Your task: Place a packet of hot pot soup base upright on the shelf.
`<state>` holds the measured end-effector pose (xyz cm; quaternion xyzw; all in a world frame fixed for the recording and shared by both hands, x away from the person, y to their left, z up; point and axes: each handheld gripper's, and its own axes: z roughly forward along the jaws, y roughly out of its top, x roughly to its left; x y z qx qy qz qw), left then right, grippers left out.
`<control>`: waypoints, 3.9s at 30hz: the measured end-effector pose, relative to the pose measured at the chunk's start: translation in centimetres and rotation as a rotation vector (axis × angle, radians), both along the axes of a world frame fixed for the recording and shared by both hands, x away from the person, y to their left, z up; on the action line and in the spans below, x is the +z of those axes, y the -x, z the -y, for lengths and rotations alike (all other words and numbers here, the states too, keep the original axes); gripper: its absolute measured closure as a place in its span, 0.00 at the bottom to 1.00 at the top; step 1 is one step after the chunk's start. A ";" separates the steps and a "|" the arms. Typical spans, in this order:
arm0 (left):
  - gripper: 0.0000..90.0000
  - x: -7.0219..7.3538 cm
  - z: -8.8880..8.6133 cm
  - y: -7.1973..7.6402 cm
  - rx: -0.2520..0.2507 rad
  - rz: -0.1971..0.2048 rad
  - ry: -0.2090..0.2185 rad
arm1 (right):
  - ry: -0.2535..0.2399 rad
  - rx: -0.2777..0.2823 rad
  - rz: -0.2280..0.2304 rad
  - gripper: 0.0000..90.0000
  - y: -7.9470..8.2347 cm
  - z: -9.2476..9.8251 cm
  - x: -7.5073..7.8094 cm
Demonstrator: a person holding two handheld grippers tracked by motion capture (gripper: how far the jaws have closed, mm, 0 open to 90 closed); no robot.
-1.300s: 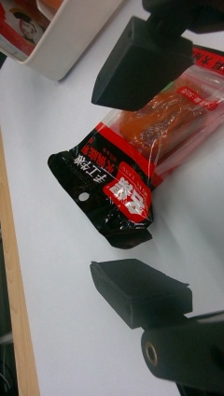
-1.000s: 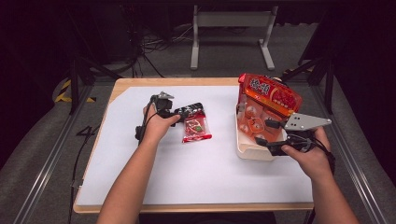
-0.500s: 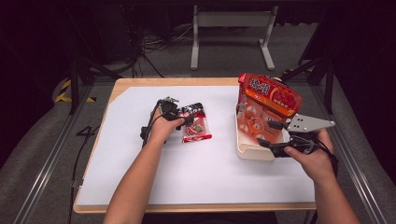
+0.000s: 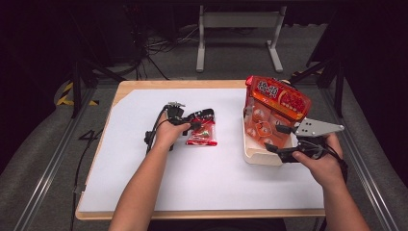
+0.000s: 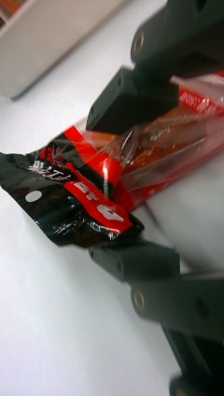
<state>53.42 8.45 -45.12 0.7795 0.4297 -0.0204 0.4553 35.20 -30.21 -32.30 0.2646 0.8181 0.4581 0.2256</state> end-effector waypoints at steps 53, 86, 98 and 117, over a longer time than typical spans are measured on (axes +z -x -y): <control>0.92 9.0 0.2 13.1 -0.144 0.412 0.088 | -0.132 0.031 -0.080 0.56 -1.3 -3.7 0.4; 0.90 9.5 2.9 16.4 -0.348 0.437 0.077 | -0.170 0.123 -0.139 0.84 -1.8 -6.8 0.6; 0.63 10.0 1.9 16.1 -0.358 0.433 0.150 | -0.144 0.249 -0.085 1.00 -1.4 -6.4 1.2; 1.00 12.0 2.1 18.1 -0.336 0.614 0.009 | -0.101 0.225 -0.059 0.69 -0.9 -7.3 1.0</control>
